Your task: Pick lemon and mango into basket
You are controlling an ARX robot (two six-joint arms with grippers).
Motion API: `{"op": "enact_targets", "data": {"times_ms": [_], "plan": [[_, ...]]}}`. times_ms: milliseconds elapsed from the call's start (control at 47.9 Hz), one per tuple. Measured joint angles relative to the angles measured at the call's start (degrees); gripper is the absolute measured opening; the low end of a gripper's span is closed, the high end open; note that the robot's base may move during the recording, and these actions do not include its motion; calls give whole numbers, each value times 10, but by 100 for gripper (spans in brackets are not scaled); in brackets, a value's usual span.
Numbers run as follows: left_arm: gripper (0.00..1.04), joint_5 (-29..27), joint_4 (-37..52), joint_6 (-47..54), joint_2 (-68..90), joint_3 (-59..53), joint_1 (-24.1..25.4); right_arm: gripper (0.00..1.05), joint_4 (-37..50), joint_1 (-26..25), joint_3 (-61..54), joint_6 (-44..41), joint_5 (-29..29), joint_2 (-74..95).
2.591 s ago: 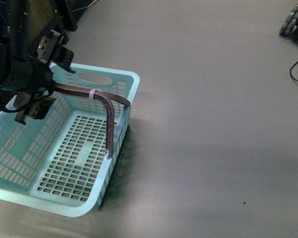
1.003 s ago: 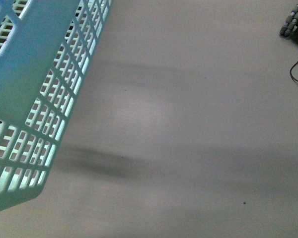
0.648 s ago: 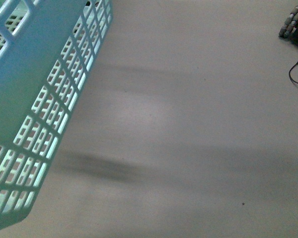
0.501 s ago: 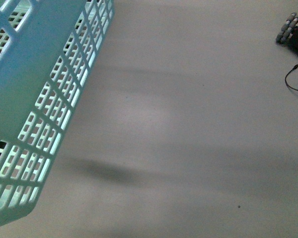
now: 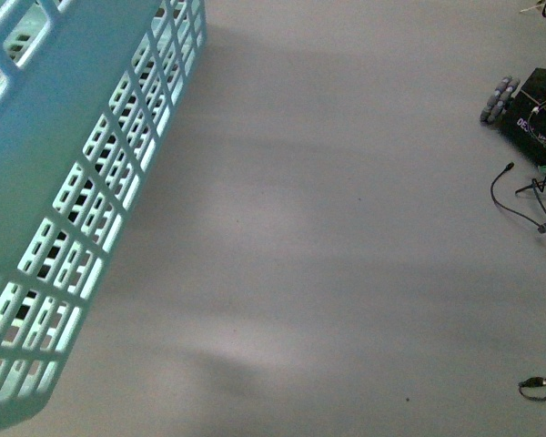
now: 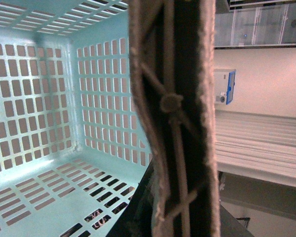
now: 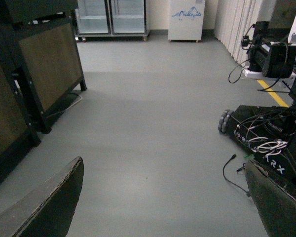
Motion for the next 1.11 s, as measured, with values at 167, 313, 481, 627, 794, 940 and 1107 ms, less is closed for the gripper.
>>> {"op": "enact_targets", "data": {"times_ms": [167, 313, 481, 627, 794, 940, 1107], "plan": [[6, 0, 0, 0, 0, 0, 0, 96, 0, 0, 0, 0, 0, 0], [6, 0, 0, 0, 0, 0, 0, 96, 0, 0, 0, 0, 0, 0], [6, 0, 0, 0, 0, 0, 0, 96, 0, 0, 0, 0, 0, 0], [6, 0, 0, 0, 0, 0, 0, 96, 0, 0, 0, 0, 0, 0], [6, 0, 0, 0, 0, 0, 0, 96, 0, 0, 0, 0, 0, 0], [6, 0, 0, 0, 0, 0, 0, 96, 0, 0, 0, 0, 0, 0], [6, 0, 0, 0, 0, 0, 0, 96, 0, 0, 0, 0, 0, 0]]}}
